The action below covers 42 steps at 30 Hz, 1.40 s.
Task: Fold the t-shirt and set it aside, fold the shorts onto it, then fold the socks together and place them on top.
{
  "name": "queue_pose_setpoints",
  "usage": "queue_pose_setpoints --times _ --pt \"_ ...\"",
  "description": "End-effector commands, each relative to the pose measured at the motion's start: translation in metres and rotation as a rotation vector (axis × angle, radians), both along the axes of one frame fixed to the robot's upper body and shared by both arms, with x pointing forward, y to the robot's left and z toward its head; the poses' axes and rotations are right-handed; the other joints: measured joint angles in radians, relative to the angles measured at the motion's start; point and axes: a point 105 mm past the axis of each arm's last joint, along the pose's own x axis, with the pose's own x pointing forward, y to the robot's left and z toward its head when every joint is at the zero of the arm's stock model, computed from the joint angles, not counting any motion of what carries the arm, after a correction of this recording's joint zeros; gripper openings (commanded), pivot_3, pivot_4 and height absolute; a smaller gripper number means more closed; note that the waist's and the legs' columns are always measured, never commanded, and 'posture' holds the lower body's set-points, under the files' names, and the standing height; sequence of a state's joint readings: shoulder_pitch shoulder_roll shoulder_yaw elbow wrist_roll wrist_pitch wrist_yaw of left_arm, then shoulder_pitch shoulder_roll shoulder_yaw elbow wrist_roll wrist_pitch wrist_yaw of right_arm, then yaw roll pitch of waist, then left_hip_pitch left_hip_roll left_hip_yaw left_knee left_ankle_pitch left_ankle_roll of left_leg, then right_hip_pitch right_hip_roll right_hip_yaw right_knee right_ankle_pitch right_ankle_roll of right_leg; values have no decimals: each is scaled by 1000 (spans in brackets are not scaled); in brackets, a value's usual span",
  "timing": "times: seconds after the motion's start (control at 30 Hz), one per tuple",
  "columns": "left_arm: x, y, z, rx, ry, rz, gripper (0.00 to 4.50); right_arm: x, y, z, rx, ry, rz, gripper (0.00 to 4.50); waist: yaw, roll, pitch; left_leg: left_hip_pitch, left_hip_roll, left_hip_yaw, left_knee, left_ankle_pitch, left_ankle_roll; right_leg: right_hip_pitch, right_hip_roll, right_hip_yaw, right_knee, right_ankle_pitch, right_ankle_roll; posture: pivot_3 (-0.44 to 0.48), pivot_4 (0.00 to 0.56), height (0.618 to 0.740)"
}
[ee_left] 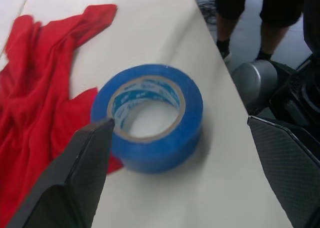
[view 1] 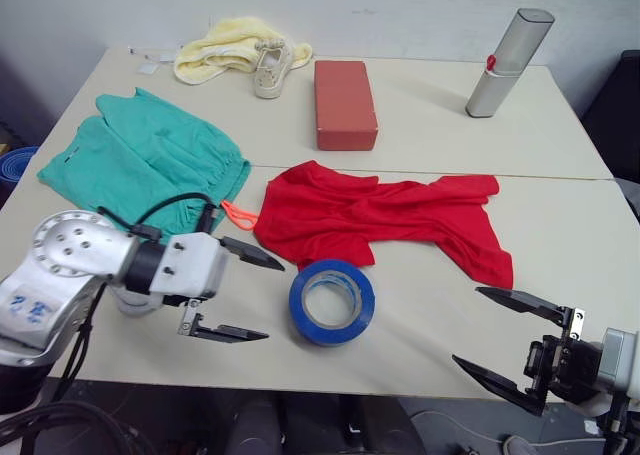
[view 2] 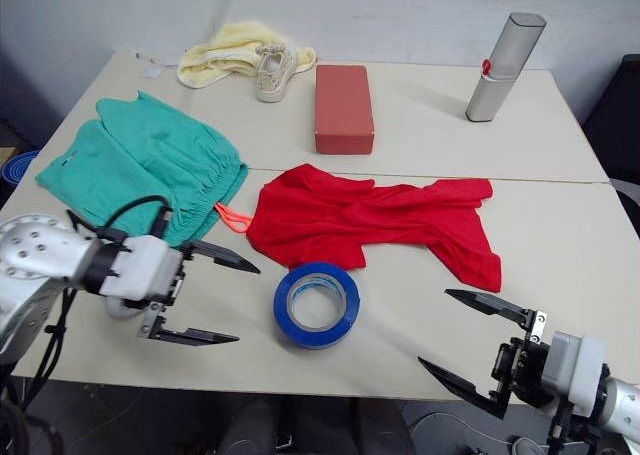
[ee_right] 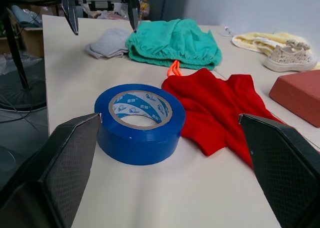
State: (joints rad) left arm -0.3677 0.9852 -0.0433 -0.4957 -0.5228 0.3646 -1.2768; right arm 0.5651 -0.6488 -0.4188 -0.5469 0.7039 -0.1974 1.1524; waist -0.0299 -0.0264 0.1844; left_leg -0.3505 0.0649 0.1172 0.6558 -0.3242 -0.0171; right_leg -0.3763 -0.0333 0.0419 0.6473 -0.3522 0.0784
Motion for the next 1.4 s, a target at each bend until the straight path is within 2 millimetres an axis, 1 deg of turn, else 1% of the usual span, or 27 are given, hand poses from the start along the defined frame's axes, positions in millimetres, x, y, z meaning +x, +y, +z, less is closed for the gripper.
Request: queue_pose_setpoints --times 0.03,0.13,0.2,0.23,0.3,0.33,0.47,0.5,0.53,0.57,0.83,0.87,0.9,0.97,1.0,1.07,1.1,1.17,1.27,1.33,1.4 --pt "2 -19 -9 42 -15 -82 4477 -1 -4 1 -35 -46 -12 4500 2 0 0 0 1 0 2 0 0 0 2 1 0 0 1 0 150 740" --pt "9 -31 -27 107 -72 -127 4477 0 -7 -3 -27 -30 -36 4500 3 0 0 -1 2 1 5 0 -1 0 4 4 0 1 1 0 150 740" --pt "13 -34 -34 131 -86 -142 4477 1 -7 -4 -23 -14 -33 4500 1 0 0 -1 2 2 6 0 -1 0 4 5 0 1 1 0 150 740" --pt "15 -41 -39 137 -88 -166 4477 1 -6 -5 -20 -8 -31 4500 1 0 0 -1 2 3 7 0 -1 0 5 6 1 1 1 0 150 740" --pt "16 -48 -49 197 -101 -208 4477 3 -5 -5 -8 1 -35 4500 2 0 0 -1 2 3 7 0 -1 0 4 6 1 1 2 0 150 740" --pt "14 -49 -55 226 -94 -243 4477 4 -4 -5 -5 1 -37 4500 3 0 0 -1 2 3 8 0 -1 0 5 6 1 1 2 0 150 740" --pt "21 -57 -66 266 -124 -239 4477 6 -1 -8 6 13 -35 4500 2 0 0 -1 2 3 8 0 0 0 5 7 1 1 2 0 150 740" --pt "21 -57 -70 287 -115 -244 4181 7 0 -8 7 14 -34 4500 2 0 0 -1 3 3 8 0 0 0 5 7 1 1 2 0 150 740" --pt "24 -59 -72 295 -121 -235 4083 8 0 -8 8 15 -31 4500 2 0 0 -1 3 3 8 0 0 0 5 7 1 1 2 0 150 740" --pt "25 -60 -73 298 -126 -228 3866 8 1 -9 9 17 -29 4500 3 0 0 -1 3 3 8 0 0 0 5 7 1 1 2 0 150 740" --pt "27 -56 -70 314 -134 -271 1347 13 0 -12 -8 15 -10 4500 2 0 0 0 3 3 9 0 0 -1 4 8 4 1 2 0 150 740" --pt "25 -55 -67 298 -132 -284 1244 13 1 -12 -12 12 6 4500 2 0 0 0 3 3 9 0 0 -1 4 8 4 1 2 0 150 740" --pt "25 -54 -66 285 -130 -293 1244 13 2 -12 -14 10 17 4500 2 0 0 0 3 4 9 0 0 -1 4 8 5 1 2 0 150 740" --pt "22 -57 -56 201 -110 -301 1244 13 4 -11 -12 -16 43 4500 2 0 0 0 3 3 9 0 0 -1 4 8 5 1 2 0 150 740" --pt "22 -52 -44 132 -105 -292 1244 13 8 -7 3 -34 77 4500 2 0 0 -1 3 3 9 0 0 -1 4 8 5 1 2 0 150 740" --pt "19 -35 -19 25 -105 -262 1244 15 14 -1 21 -55 128 4500 -4 0 0 -1 4 4 9 0 0 -2 4 8 6 1 2 0 150 740" --pt "19 -23 -10 -6 -102 -213 1244 16 17 1 26 -63 149 4500 -8 -1 0 -1 5 5 9 0 0 -3 4 8 7 1 2 0 150 740" --pt "17 -3 0 -29 -61 -110 1244 18 22 3 30 -90 180 4500 -10 -1 1 -1 7 5 10 1 -2 -4 5 7 8 0 1 0 150 740" --pt "17 35 23 -122 19 152 1244 22 35 10 59 -145 233 4500 -13 0 1 -1 7 4 8 2 -4 -6 6 7 10 -1 -1 0 150 740" --pt "21 60 36 -186 31 336 1244 24 44 14 83 -173 265 4500 -13 -1 1 -2 8 3 9 2 -5 -7 6 6 11 -1 -1 0 150 740" --pt "32 103 51 -292 2 613 1244 27 55 19 112 -195 302 4500 -13 -1 1 -2 7 3 9 2 -4 -8 5 6 11 -1 -1 0 150 740"
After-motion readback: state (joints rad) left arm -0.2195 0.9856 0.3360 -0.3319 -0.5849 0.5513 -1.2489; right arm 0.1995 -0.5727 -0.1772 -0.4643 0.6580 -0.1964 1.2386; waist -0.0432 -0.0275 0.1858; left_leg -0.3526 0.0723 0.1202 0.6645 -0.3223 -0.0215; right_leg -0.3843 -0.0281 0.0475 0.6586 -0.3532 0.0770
